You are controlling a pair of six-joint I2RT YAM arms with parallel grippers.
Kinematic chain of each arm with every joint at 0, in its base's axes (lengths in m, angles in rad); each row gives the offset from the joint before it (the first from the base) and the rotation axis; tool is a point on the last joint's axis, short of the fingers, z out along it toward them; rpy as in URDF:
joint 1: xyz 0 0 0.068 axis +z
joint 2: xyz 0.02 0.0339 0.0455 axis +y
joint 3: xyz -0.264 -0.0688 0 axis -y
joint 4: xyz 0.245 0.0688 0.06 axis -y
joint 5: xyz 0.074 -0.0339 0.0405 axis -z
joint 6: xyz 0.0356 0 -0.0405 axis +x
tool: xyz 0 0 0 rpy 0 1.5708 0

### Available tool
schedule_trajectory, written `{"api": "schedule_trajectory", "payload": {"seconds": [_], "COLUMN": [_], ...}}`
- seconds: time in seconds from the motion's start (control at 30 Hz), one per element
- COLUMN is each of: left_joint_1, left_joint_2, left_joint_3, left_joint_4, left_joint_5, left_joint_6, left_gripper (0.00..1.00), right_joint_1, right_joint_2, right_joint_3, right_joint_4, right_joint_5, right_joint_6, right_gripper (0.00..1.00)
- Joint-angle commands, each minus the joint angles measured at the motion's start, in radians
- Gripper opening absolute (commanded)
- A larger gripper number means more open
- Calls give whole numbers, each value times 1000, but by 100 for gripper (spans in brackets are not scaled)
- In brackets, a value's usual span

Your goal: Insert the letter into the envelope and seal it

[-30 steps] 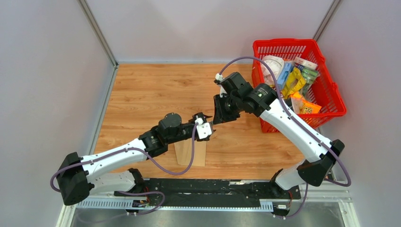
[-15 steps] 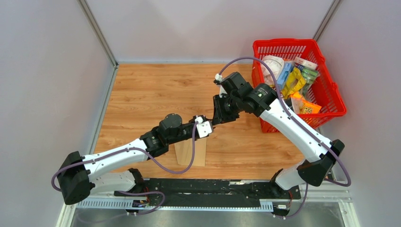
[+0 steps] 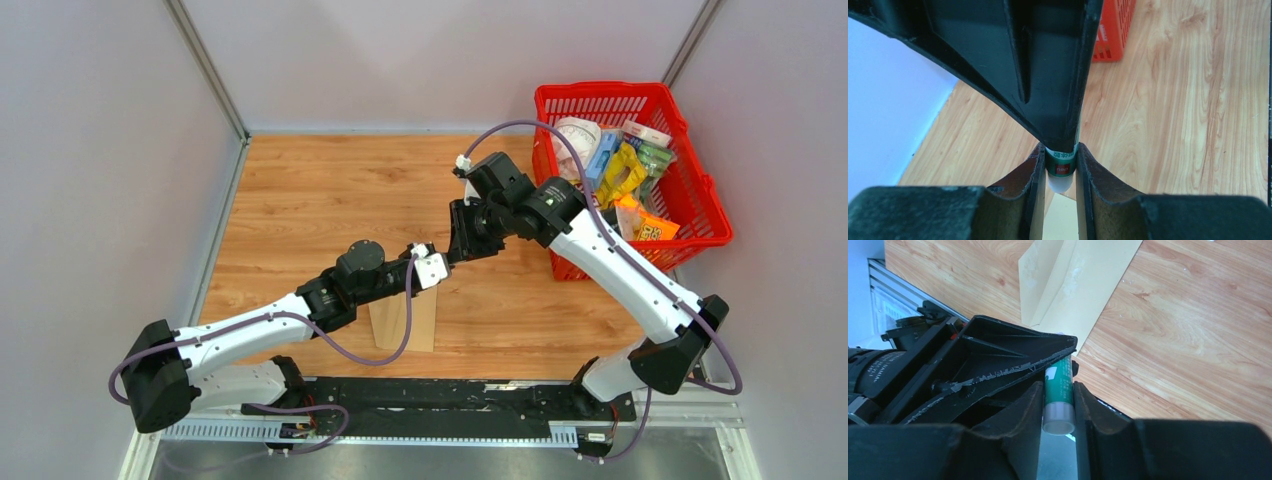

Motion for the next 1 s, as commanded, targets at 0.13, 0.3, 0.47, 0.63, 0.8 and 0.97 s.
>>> {"api": "schedule_trajectory", "payload": {"seconds": [0.13, 0.3, 0.47, 0.63, 0.8, 0.97], "left_joint_1": [-4, -4, -3, -4, -4, -4], "left_joint_2": [-22, -17, -14, -14, -5, -5], "left_joint_3": [31, 44, 49, 54, 67, 52], "left_joint_4": [49, 53, 66, 68, 20, -12], "left_joint_5": [-8, -34, -38, -13, -1, -21], "left_joint_6": [-70, -81, -104, -119, -126, -107], "left_gripper": [0, 0, 0, 0, 32, 52], "right_joint_1": [25, 48, 69, 78, 78, 77], "right_joint_2": [-50, -62, -70, -64, -64, -65], "right_joint_3": [-30, -56, -93, -97, -74, -51], "right_joint_4": [100, 124, 147, 147, 132, 121], "right_joint_5": [53, 115, 164, 219, 250, 233], "right_joint_6": [61, 84, 95, 92, 86, 84], "right_gripper": [36, 36, 34, 21, 0, 0]}}
